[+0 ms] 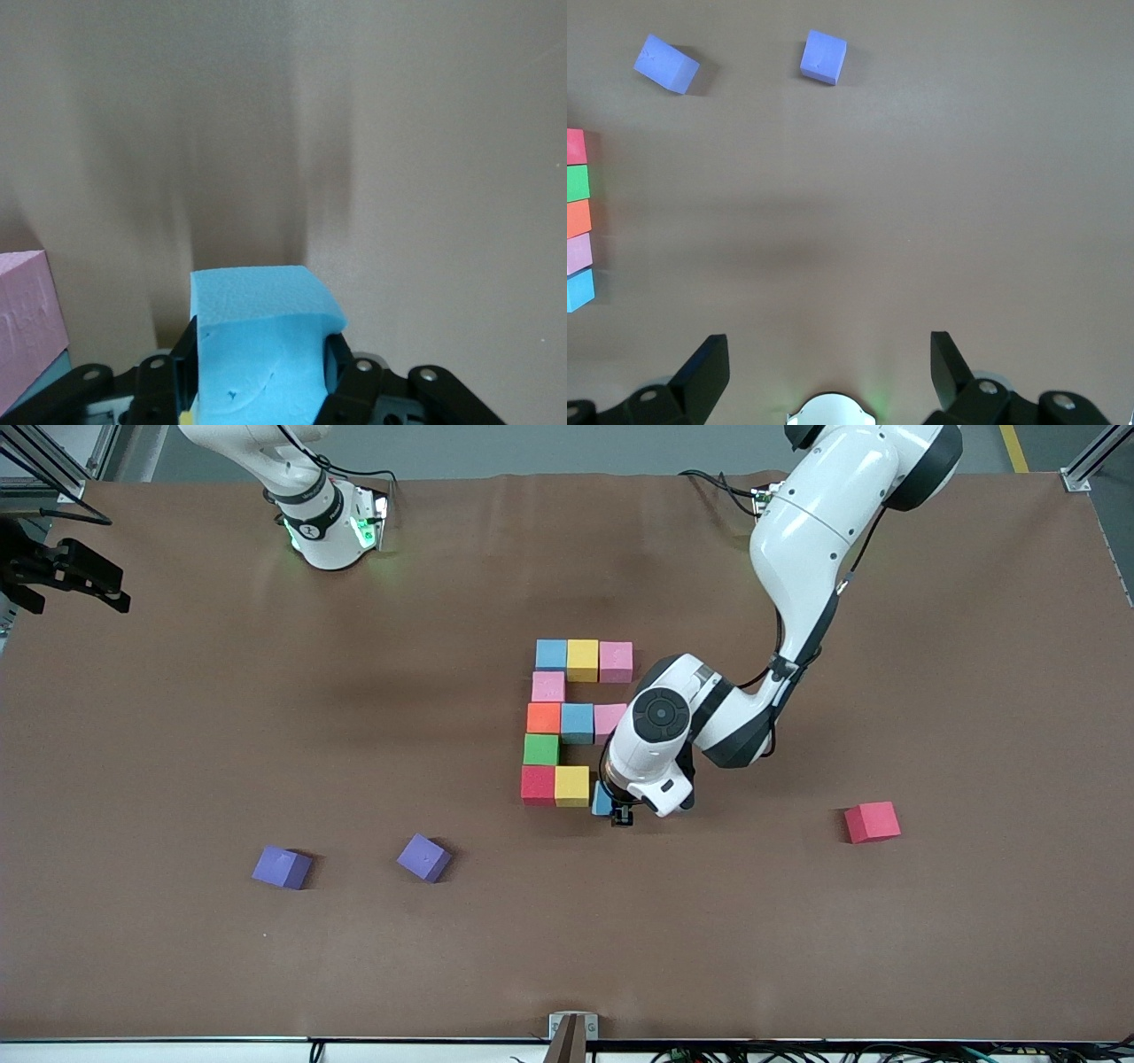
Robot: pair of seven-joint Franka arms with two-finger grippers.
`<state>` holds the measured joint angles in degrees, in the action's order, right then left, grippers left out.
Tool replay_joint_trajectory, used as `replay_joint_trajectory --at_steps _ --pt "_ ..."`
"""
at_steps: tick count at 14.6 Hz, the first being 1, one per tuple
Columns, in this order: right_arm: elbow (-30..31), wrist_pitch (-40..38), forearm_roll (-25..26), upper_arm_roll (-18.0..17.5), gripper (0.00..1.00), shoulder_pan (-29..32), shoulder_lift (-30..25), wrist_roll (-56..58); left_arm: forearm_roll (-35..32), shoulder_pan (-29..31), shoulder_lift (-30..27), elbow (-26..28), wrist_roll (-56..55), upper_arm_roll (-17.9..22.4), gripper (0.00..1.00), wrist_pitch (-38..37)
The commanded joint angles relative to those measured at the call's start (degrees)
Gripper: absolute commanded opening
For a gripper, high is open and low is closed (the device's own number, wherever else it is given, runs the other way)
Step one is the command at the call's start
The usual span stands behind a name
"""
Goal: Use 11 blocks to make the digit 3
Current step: 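Lower the blue cube beside the yellow cube with the left gripper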
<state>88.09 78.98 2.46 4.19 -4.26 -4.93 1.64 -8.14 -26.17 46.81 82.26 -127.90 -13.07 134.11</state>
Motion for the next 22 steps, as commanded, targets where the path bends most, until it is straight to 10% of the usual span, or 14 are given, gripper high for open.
replay_joint_trajectory --at_steps 1,22 --pt "1.1 0.5 0.2 0.2 1.00 -0.2 -1.0 0.5 -1.3 -0.2 -0.8 1.1 -2.2 0.5 0.15 -0.3" --pt "2.1 0.3 -0.7 0.1 1.00 -0.3 -1.2 0.2 -1.3 -2.0 0.4 1.0 -7.7 0.5 0.16 -0.3"
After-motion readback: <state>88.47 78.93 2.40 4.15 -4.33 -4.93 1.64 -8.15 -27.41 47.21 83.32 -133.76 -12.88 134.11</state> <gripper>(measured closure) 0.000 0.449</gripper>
